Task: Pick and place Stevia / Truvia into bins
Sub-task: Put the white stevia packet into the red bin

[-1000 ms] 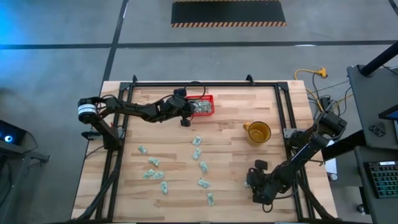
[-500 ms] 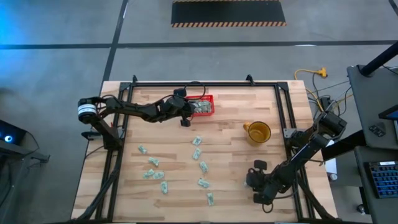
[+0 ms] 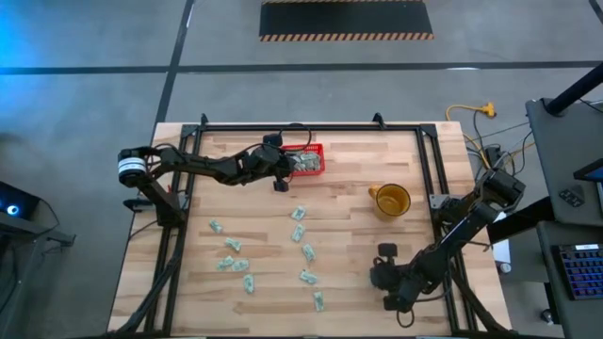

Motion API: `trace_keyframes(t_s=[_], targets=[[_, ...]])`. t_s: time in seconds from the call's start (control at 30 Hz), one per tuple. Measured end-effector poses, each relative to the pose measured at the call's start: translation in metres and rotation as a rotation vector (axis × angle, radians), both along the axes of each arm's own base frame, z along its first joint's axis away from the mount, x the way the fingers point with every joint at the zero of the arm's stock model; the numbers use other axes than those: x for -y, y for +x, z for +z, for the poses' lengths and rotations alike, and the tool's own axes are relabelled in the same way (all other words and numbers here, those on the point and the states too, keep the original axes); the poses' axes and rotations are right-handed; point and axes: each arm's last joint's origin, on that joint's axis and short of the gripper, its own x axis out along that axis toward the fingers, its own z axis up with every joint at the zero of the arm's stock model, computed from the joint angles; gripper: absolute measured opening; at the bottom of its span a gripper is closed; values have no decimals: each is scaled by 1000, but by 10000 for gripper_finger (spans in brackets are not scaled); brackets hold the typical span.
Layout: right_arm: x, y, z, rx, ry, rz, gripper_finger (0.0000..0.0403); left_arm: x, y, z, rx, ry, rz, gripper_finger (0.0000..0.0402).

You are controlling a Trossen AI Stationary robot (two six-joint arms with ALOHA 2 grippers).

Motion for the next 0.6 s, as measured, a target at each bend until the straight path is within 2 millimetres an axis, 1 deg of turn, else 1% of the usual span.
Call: trace_keyframes(t_s=[0.13,0.33,0.47,0.6], targets=[[-4,10,11,109,-112,86,33,0,0,0,0,0,0,98],[-6,27,29,308,-379,189,33,0,-2,0,-11,-11,20,98],[5,41,35,345,-541,179,33,1,-7,1,-37,-33,61,98],[29,59,37,301,-638,154,33,3,-15,3,-89,-74,81,98]])
